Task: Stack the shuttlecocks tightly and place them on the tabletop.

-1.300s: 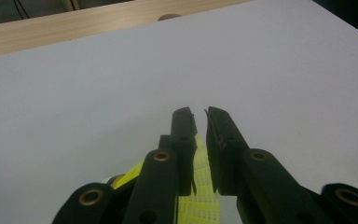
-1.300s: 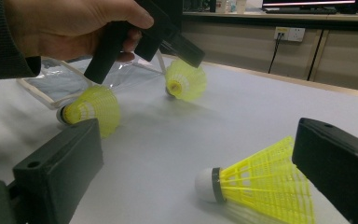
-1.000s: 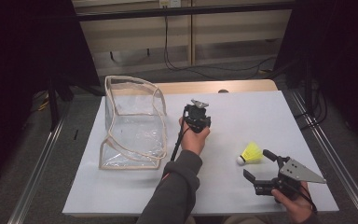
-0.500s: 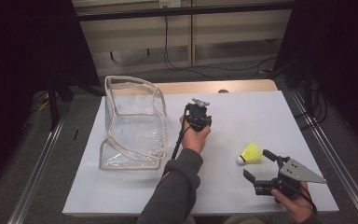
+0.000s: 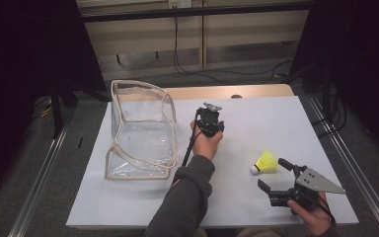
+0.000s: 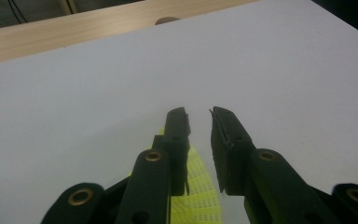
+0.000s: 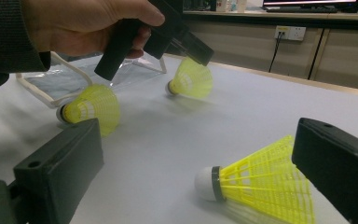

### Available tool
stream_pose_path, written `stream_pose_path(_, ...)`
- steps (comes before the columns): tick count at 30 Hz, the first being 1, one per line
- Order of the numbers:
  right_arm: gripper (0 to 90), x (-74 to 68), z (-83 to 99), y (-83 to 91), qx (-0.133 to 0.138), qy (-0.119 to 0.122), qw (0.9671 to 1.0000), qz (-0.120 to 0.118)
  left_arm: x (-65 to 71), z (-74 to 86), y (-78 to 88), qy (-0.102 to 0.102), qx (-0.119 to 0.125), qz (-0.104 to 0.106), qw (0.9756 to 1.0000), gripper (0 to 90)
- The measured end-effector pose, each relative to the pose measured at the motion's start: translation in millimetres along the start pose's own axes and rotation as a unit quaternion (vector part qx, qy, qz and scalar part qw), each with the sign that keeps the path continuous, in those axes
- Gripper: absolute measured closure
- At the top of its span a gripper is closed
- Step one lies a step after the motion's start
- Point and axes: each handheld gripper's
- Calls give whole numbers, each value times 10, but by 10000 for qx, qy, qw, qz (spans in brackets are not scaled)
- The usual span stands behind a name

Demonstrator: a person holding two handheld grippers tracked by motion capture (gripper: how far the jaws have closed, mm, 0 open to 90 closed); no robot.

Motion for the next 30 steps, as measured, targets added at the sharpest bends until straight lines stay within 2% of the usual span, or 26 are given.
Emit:
stream_pose_path(3, 13, -2, 1, -3, -8, -10, 10000, 4, -2, -10, 5, -29, -71, 57, 10000, 767)
stream_pose_path(5, 13, -1, 1, -3, -13, -12, 10000, 3, 0, -13, 3, 51, -61, 99, 9999, 767)
stream_pose_path(21, 14, 0, 0, -2, -5, -12, 10000, -9, -2, -28, 4, -12, -49, 103, 9999, 800)
stream_pose_path(30, 14, 2, 2, -2, -11, 2, 10000, -7, -27, -24, -66, -45, -67, 136, 9999, 804)
Point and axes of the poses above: each handheld gripper's, and its own axes: y roughly backward along the jaws, z roughly out of its underside, x roughly to its right, and after that the axes turned 14 degrees about -z, right-handed
